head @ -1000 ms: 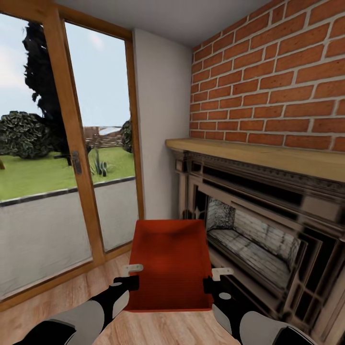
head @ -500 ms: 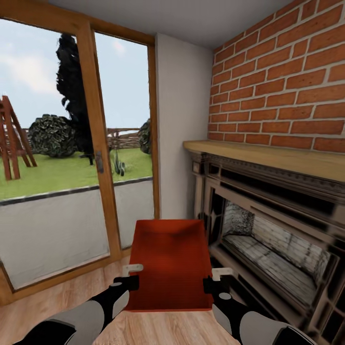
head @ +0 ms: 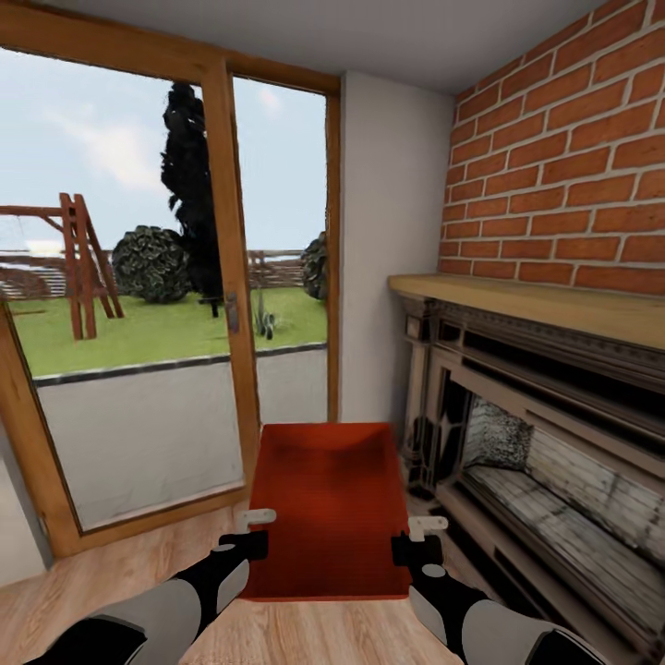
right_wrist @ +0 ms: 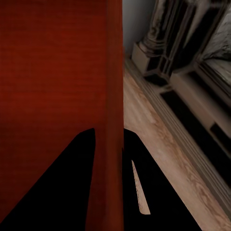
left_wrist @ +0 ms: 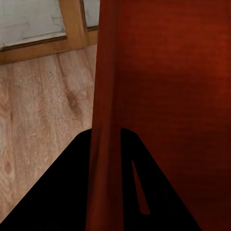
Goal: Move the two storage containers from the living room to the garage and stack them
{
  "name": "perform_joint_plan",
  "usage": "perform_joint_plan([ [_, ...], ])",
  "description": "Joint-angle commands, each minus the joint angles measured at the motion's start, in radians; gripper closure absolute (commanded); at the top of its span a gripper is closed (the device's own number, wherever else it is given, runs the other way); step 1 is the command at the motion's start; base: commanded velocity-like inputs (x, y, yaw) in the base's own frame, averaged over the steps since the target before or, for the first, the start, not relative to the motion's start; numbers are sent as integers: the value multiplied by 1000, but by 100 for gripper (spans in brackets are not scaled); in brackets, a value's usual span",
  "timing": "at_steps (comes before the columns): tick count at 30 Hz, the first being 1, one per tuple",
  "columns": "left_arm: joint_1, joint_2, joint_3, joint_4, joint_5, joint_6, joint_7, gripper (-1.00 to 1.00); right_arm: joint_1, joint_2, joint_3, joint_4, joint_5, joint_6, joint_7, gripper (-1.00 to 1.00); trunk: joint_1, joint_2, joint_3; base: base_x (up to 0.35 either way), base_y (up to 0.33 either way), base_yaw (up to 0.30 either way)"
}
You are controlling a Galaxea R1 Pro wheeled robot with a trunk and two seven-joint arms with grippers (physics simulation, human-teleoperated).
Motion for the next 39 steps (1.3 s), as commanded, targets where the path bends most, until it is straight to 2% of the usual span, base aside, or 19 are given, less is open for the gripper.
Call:
perform_joint_plan([
  [1,-3,0,63,-2,-2,-18,81,100,0,0,22,0,-15,1,4,100,0,-1,-1,0,0,264],
  [39,-3,0,63,-1,-1,-18,81,100,0,-1,22,0,-15,1,5,100,0,-1,6,0,0,266],
])
